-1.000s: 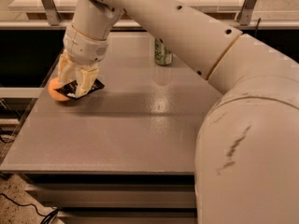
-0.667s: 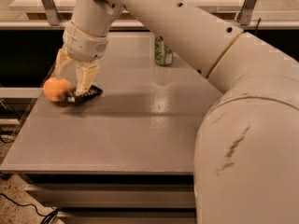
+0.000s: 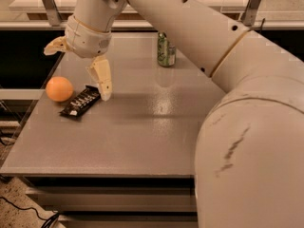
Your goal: Move rxbar chocolate near orange
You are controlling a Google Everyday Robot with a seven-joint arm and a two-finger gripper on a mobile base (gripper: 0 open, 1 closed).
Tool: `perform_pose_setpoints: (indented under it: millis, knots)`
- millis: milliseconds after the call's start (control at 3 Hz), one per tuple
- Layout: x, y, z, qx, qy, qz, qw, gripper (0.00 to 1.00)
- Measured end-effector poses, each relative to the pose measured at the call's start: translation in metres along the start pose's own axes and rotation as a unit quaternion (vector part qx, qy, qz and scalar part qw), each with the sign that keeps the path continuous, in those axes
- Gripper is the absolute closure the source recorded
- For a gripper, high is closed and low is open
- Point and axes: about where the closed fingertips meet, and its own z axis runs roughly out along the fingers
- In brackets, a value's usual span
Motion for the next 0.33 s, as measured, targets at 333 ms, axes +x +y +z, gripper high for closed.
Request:
perform_pose_setpoints:
  millis: [333]
  knots:
    - [0.0007,-0.0039,0.0004,0.0,-0.005,-0.008,1.0,0.0]
